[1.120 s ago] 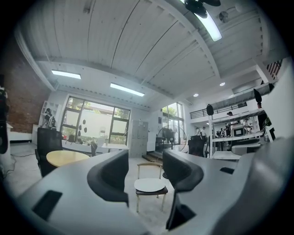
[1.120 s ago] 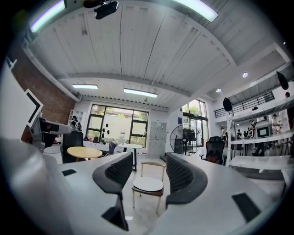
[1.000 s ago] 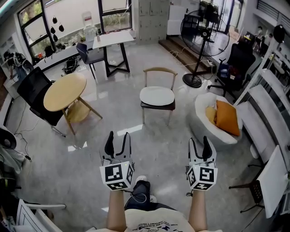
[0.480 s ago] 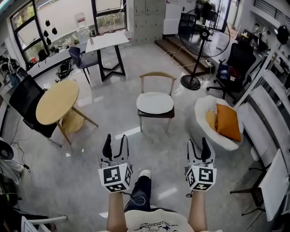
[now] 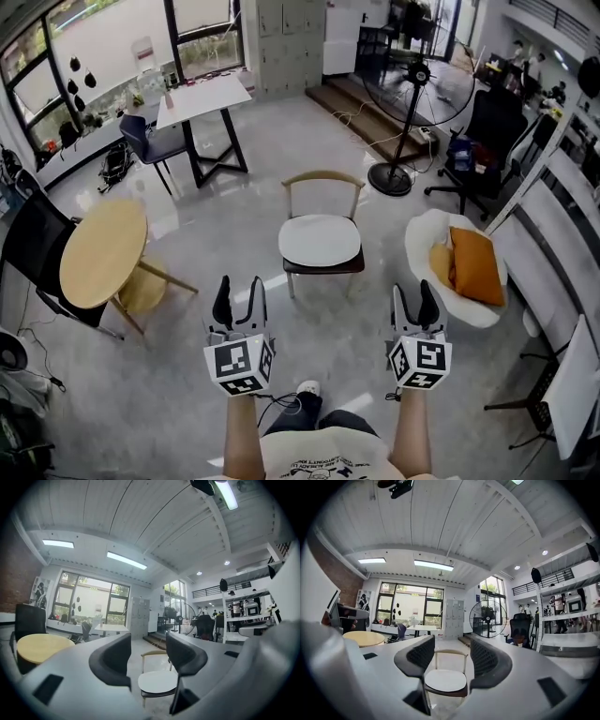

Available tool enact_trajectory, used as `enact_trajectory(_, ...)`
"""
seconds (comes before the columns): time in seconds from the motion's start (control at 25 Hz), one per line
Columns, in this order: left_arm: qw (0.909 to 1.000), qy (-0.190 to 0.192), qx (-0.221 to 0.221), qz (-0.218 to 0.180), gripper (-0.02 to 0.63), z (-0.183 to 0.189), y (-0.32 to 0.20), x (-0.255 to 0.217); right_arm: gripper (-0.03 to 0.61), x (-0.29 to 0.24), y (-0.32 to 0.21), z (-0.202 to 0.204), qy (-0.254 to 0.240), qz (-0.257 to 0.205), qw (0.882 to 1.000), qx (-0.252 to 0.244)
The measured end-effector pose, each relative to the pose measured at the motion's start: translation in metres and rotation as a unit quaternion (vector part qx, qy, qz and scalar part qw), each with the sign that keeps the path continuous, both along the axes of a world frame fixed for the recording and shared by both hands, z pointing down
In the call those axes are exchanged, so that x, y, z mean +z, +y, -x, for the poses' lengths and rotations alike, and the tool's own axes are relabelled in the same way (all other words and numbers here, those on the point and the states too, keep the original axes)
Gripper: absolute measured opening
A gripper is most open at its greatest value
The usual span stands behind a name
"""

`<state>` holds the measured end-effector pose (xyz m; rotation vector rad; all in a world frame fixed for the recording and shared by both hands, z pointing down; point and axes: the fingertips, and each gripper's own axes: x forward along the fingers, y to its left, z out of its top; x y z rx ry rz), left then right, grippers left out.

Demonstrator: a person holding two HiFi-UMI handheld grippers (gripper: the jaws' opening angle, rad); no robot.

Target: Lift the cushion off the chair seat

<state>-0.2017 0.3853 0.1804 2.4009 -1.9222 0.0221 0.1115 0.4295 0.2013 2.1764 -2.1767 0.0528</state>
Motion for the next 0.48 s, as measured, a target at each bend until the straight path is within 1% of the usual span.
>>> enact_trajectory(0.16,1.0000,-0.002,0.008,0.001,0.230,0.001,-0.050,0.006,0.246,0.008,-0.047,0.003,-0.007,0.004,1.000,0.005)
enact_trajectory(0.36,0.9998,-0.003,0.007,0.019,0.230,-0.010,-0.102,0.023,0.246,0.020,-0.097,-0.005,-0.001,0.021,1.000,0.001)
enact_trajectory(0.48,0.9995,0.000,0.006,0.030,0.230,-0.009,-0.136,0.030,0.247,0.024,-0.131,-0.004,0.004,0.031,1.000,-0.001)
